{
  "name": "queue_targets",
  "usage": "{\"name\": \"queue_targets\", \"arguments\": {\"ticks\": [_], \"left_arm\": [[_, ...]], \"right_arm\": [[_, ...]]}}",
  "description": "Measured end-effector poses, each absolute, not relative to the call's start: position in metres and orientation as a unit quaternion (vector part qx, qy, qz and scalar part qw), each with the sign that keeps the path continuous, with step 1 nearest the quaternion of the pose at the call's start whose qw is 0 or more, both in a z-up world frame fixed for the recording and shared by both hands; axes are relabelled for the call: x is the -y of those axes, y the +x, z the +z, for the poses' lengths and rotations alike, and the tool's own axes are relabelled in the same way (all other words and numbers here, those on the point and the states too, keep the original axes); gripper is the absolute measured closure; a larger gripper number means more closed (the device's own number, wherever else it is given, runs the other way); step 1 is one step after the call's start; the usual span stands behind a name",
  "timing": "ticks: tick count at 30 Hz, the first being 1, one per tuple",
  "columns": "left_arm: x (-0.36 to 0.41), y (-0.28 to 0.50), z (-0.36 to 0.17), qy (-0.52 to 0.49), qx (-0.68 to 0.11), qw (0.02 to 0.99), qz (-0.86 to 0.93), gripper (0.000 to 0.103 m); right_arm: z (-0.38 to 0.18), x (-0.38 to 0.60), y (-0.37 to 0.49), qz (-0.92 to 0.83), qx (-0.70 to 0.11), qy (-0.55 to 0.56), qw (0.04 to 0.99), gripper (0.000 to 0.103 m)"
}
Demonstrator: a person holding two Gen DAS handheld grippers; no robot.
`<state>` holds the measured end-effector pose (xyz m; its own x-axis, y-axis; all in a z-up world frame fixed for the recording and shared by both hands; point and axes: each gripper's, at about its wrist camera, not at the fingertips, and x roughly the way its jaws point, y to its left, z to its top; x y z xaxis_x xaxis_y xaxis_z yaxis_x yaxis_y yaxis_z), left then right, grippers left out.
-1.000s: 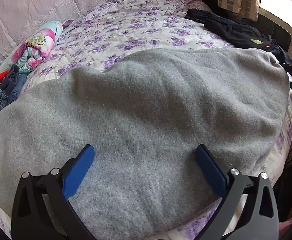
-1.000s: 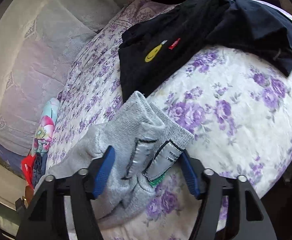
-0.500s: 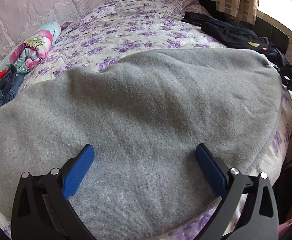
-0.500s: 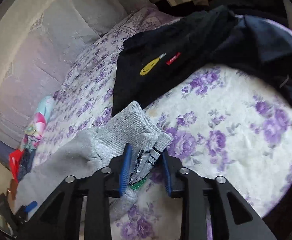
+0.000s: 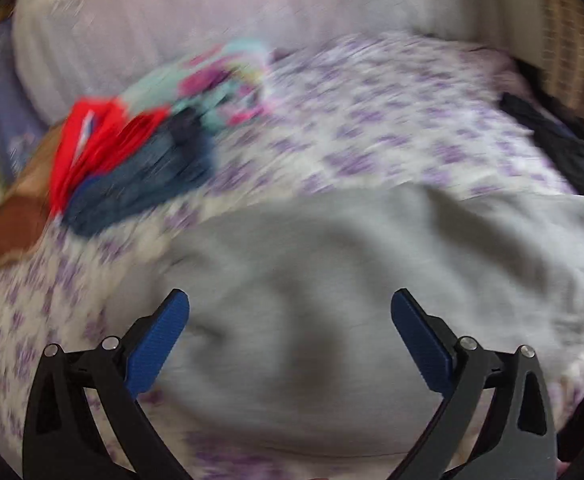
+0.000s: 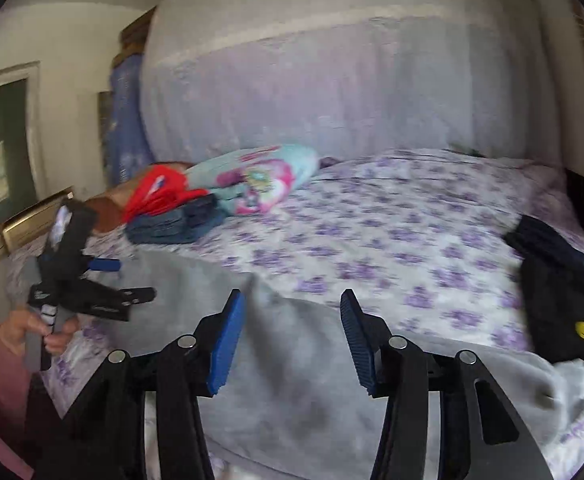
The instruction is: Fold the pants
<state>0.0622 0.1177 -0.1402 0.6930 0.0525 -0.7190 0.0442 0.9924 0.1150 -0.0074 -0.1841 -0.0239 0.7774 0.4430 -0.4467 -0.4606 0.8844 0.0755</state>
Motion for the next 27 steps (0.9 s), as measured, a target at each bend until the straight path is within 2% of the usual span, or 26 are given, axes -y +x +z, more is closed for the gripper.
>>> {"name": "queue_targets", "arguments": {"ticks": [2,4,7,8,11,16,19,22,24,27], "left_arm": [[-0.137,0.067,-0.158,0.030,-0.421,0.907,-0.014,0.004],[-0.131,0.053,-0.164,0.074,-0.389,0.918,-0.003,0.004],[-0.127,0.046,-0.166,0.096,-0.376,0.922,0.005,0.004],[-0.128,0.046,-0.165,0.093,-0.381,0.920,-0.002,0.004],[-0.130,0.049,-0.156,0.083,-0.398,0.913,-0.010,0.004],[-0.102,0.042,-0.122,0.119,-0.333,0.935,-0.034,0.004],[-0.103,0.066,-0.151,0.134,-0.389,0.911,0.012,0.004],[-0.120,0.063,-0.167,0.103,-0.394,0.913,-0.004,0.004],[-0.121,0.061,-0.158,0.102,-0.403,0.910,-0.011,0.004],[-0.115,0.057,-0.131,0.082,-0.374,0.923,-0.029,0.004]], "right_arm": [[-0.033,0.146,0.000,0.288,-0.239,-0.032,0.927,0.058],[-0.056,0.110,0.010,0.328,-0.284,-0.036,0.900,0.057],[-0.122,0.075,0.034,0.335,-0.433,-0.047,0.836,0.054],[-0.130,0.077,0.033,0.334,-0.423,-0.038,0.841,0.054],[-0.106,0.083,0.020,0.333,-0.398,-0.058,0.853,0.054],[-0.079,0.105,0.010,0.334,-0.332,0.001,0.882,0.034],[-0.120,0.109,0.029,0.275,-0.414,-0.006,0.868,0.035],[-0.115,0.120,0.023,0.288,-0.407,-0.003,0.867,0.037],[-0.093,0.129,0.026,0.301,-0.383,0.022,0.873,0.036],[-0.065,0.140,0.044,0.309,-0.352,0.061,0.881,0.036]]}}
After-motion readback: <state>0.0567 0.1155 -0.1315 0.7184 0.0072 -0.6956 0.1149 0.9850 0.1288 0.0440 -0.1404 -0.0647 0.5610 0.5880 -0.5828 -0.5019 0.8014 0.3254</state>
